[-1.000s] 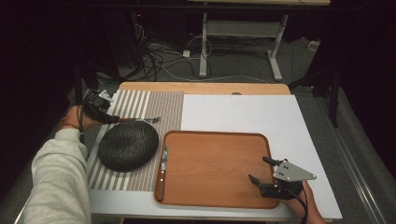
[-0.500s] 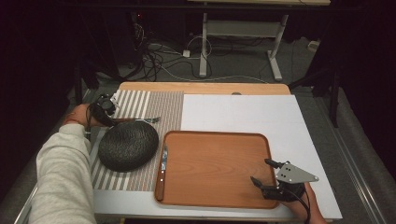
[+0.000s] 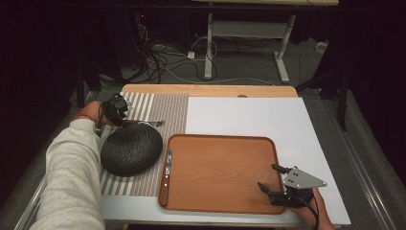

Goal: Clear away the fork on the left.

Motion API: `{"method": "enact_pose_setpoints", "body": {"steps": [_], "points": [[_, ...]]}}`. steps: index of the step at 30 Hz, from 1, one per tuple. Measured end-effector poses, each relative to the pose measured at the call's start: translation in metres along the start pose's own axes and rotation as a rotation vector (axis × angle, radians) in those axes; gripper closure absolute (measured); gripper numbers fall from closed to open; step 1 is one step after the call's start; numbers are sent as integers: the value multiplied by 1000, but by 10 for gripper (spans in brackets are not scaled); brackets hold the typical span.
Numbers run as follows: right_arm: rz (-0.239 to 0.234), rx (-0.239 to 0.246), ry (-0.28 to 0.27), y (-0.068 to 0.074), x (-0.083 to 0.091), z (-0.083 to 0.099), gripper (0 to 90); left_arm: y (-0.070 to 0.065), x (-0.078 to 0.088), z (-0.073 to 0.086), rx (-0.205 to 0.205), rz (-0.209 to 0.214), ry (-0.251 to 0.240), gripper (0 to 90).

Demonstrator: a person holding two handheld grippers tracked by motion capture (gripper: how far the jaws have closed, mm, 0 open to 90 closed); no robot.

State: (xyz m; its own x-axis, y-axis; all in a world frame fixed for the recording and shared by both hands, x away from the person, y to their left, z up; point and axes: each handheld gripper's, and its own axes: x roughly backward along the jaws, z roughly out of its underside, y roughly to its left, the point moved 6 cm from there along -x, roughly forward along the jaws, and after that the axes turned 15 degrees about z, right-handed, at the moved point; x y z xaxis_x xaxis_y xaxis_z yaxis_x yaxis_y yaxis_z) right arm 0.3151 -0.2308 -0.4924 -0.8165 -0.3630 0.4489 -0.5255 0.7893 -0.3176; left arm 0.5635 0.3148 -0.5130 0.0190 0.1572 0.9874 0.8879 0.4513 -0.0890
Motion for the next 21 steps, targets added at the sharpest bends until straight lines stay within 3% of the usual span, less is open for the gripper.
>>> {"method": "enact_pose_setpoints", "body": {"steps": [3, 8, 10, 13, 14, 15, 21], "points": [[0, 3, 1, -1, 0, 1, 250, -2, 0, -1, -5, 8, 11, 615], [0, -1, -1, 0, 0, 1, 254, -7, -1, -5, -42, -10, 79, 719], [0, 4, -1, 1, 0, 1, 254, -9, -1, -5, -27, -24, 73, 730], [-6, 13, -7, 2, 0, 1, 254, -11, -1, -5, -13, -60, 40, 733], [-7, 10, -8, 2, 1, 1, 254, -11, -1, -5, -3, -97, 12, 734], [-5, 12, -15, 2, 1, 0, 254, -13, -2, -5, 5, -105, -12, 734], [-1, 5, -37, -1, 4, 0, 259, -19, -3, -2, 44, -232, -87, 734]]}}
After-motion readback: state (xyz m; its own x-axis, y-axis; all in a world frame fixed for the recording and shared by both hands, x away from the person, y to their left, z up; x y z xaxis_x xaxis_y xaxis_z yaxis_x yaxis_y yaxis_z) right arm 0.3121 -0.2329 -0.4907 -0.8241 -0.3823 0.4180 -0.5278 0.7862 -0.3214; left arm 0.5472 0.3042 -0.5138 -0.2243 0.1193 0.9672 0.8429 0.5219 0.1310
